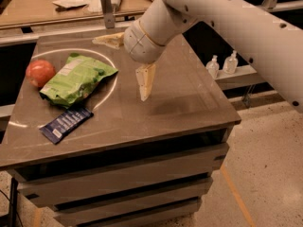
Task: Move green rice chip bag near apple
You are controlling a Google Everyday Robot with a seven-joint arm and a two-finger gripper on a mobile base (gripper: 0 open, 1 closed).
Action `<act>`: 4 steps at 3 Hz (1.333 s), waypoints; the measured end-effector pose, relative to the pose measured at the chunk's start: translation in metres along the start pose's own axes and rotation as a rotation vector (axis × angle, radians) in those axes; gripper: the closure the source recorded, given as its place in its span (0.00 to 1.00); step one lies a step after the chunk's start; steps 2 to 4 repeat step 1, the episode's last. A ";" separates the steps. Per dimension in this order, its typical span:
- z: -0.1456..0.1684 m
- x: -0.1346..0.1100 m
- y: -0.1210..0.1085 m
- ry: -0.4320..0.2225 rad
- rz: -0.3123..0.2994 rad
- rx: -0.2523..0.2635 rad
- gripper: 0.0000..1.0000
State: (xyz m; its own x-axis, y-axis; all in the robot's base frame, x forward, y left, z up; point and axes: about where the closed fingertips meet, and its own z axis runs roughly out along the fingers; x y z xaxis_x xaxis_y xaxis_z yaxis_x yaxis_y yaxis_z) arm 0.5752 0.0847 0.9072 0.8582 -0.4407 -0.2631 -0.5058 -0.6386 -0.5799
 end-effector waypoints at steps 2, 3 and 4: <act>0.000 0.000 0.000 0.000 0.000 0.000 0.00; 0.000 0.000 0.000 0.000 0.000 0.000 0.00; 0.000 0.000 0.000 0.000 0.000 0.000 0.00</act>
Offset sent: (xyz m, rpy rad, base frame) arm 0.0000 0.0000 0.0000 0.0000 0.0000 0.0000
